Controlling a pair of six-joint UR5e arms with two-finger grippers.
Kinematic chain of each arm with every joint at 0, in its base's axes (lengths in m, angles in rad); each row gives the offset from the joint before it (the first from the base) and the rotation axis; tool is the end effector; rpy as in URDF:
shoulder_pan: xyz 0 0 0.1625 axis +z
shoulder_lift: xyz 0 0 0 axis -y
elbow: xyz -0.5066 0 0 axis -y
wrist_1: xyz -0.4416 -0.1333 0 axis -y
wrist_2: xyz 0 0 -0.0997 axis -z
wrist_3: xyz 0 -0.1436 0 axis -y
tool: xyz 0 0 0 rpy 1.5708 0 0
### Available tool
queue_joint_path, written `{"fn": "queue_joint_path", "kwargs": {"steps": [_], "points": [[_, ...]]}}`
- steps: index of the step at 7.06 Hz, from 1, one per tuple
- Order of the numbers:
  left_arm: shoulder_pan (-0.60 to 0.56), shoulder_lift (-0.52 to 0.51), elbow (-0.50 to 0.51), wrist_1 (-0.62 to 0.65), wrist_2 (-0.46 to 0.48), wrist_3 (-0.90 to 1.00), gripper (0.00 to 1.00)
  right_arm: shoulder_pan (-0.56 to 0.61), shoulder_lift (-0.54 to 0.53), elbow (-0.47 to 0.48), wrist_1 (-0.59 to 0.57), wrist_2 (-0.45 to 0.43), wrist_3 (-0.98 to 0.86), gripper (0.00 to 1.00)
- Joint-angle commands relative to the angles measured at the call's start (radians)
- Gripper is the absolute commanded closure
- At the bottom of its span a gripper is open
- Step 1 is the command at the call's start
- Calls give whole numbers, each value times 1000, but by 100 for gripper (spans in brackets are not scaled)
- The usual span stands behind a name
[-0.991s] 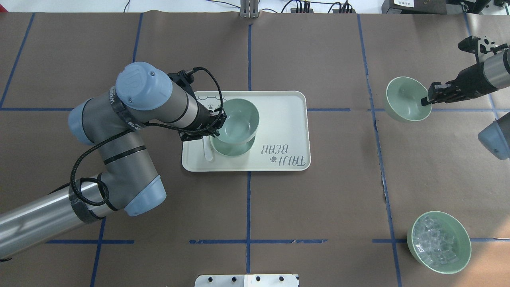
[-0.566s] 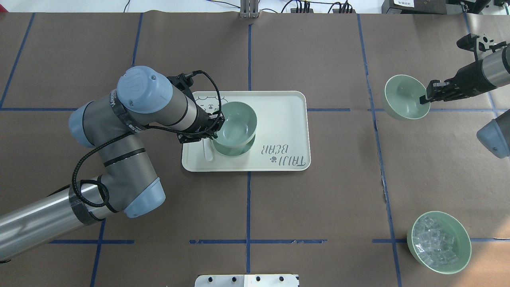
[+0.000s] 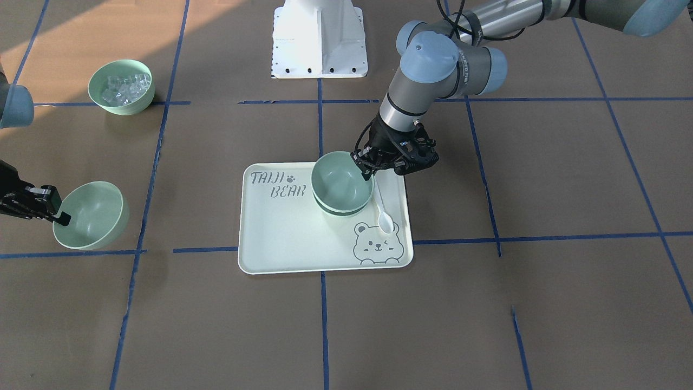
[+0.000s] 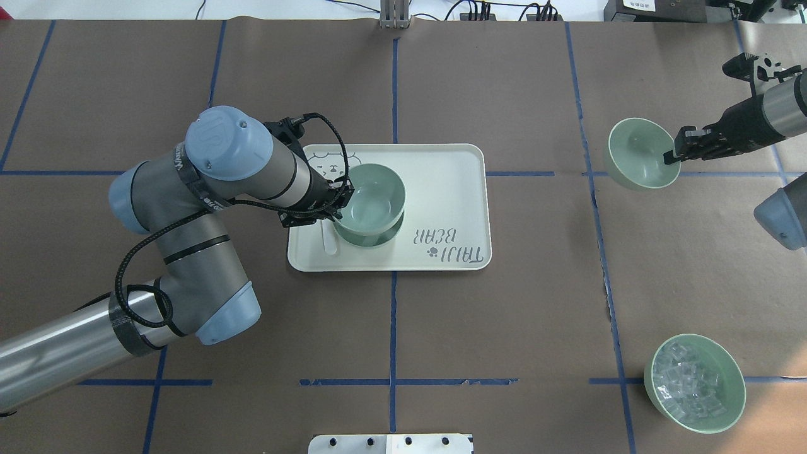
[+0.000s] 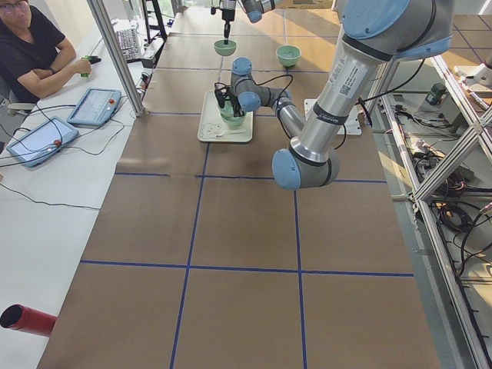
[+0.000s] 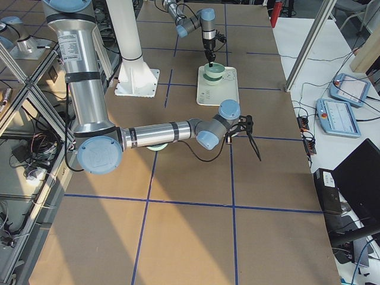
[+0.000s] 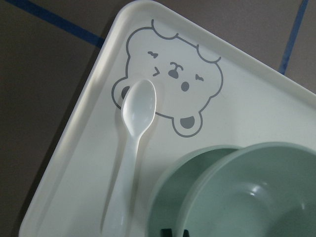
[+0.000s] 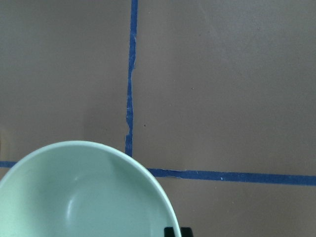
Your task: Stack green bowls together
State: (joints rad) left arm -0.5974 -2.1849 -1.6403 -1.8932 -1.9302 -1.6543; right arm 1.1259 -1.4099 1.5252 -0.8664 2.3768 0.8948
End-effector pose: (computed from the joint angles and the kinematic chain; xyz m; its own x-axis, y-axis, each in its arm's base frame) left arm 0.6159 -0.5191 0.2854 0.4176 -0.3785 -0.8261 0.3169 0.9127 -0.2580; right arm -0.2575 -0.6090 0.6067 0.4781 -0.0038 0.8783 -0.1267 0.9892 0.0732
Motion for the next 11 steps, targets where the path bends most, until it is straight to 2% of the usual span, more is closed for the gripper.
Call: {"fn": "queue_joint_path", "kwargs": {"steps": [1, 4, 6, 7, 9, 11], "points": [[-1, 1, -4, -1, 4, 1, 0, 0, 20, 1, 0, 7, 4, 100], [-27, 11, -21, 26, -6, 54, 0, -17, 139, 10, -3, 57, 112, 100], [-99, 14, -99, 182, -16, 215, 0, -108, 224, 30, -3, 48, 252, 100], [-152, 17, -116, 218, -57, 278, 0, -154, 268, 32, -23, 35, 294, 100], [-221, 77, -165, 240, -76, 379, 0, -281, 371, 41, -129, -126, 297, 100], [-297, 120, -174, 240, -125, 494, 0, -365, 433, 43, -193, -200, 300, 100]]}}
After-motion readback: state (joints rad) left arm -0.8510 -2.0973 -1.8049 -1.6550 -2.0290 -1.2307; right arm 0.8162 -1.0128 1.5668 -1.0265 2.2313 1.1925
